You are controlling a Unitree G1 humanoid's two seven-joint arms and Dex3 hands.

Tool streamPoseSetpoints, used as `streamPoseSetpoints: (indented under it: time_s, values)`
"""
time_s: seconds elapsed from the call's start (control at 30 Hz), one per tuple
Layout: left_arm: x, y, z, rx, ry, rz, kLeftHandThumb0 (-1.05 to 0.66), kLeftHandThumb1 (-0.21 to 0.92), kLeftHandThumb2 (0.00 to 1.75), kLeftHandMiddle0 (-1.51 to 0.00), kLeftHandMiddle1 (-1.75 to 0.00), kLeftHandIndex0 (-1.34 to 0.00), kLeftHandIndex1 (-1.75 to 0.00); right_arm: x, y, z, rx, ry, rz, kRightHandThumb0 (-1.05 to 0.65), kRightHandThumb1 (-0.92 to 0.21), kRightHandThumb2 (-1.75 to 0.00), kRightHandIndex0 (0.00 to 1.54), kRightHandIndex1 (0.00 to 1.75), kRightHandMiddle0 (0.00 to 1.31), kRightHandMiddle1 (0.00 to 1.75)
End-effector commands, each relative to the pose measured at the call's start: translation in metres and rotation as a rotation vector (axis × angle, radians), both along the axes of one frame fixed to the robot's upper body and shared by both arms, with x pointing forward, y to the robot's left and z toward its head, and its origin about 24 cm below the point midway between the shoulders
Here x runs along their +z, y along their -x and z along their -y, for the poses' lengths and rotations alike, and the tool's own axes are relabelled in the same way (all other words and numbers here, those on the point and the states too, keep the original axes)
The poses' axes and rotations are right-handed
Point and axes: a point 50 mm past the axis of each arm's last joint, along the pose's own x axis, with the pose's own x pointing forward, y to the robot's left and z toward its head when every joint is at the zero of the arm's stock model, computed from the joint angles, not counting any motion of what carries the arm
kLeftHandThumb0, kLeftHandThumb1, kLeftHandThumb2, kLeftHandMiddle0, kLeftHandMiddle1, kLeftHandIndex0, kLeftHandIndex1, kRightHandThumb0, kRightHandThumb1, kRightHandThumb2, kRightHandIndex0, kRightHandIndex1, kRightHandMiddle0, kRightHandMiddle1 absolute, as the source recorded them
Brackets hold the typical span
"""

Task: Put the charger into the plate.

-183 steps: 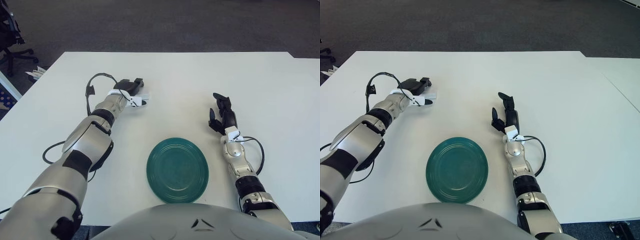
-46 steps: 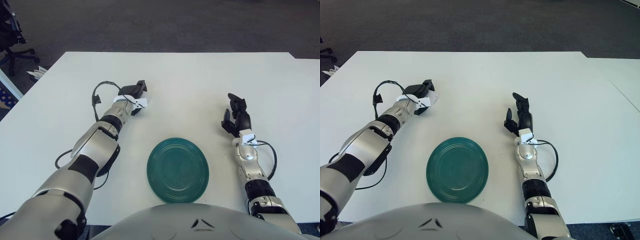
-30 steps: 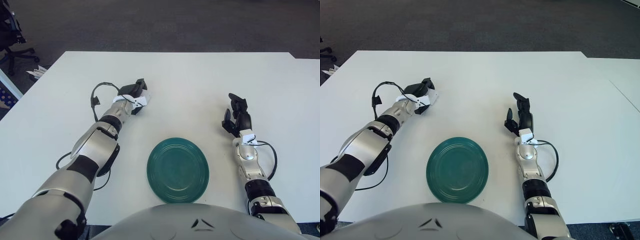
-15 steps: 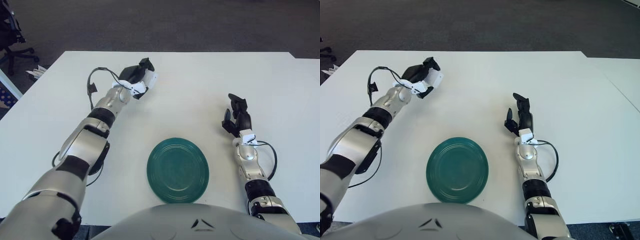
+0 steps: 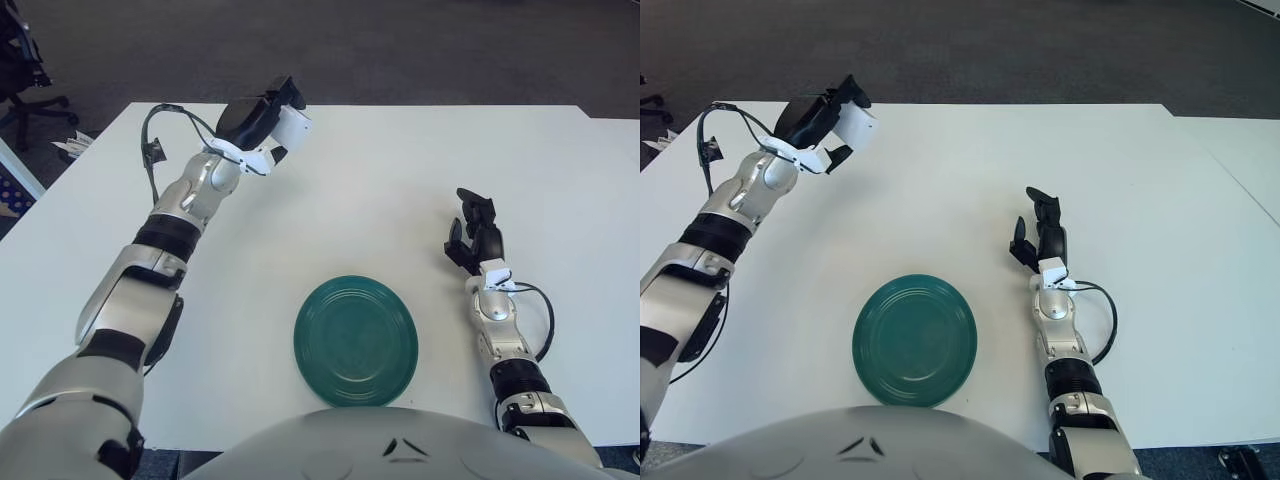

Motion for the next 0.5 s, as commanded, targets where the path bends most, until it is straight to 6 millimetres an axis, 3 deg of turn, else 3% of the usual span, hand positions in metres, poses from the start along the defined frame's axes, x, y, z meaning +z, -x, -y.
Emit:
streamPoseSetpoints:
  time_s: [0.0, 0.1, 0.33, 0.47]
  values:
    - [-0.002, 0.023, 0.009, -0.089, -0.075, 0.007, 0.0, 0.08, 1.58, -0.78, -1.71, -0.57, -1.75, -0.074, 0.07, 0.004, -0.037, -0.008, -0.338, -0.72, -0.92, -0.91, 0.36, 0.0, 0.0, 0.81]
    - [-0.011, 0.05, 0.017, -0.159, -0.103, -0.065, 0.0, 0.08, 1.59, -0.79, -1.71, -0.58, -1.75, -0.075, 0.069, 0.004, -0.039, -0.009, -0.344, -0.73, -0.92, -0.91, 0.36, 0.0, 0.0, 0.8]
    - [-0.012, 0.077, 0.024, -0.28, -0.188, -0.184, 0.0, 0.08, 1.59, -0.79, -1.71, -0.57, -1.75, -0.074, 0.069, 0.004, -0.035, -0.001, -0.342, -0.73, -0.92, -0.91, 0.34, 0.0, 0.0, 0.78]
    - [-0.017, 0.099, 0.035, -0.453, -0.27, -0.279, 0.0, 0.08, 1.58, -0.79, -1.71, -0.57, -1.75, -0.075, 0.07, 0.003, -0.031, 0.005, -0.348, -0.73, -0.92, -0.91, 0.34, 0.0, 0.0, 0.78]
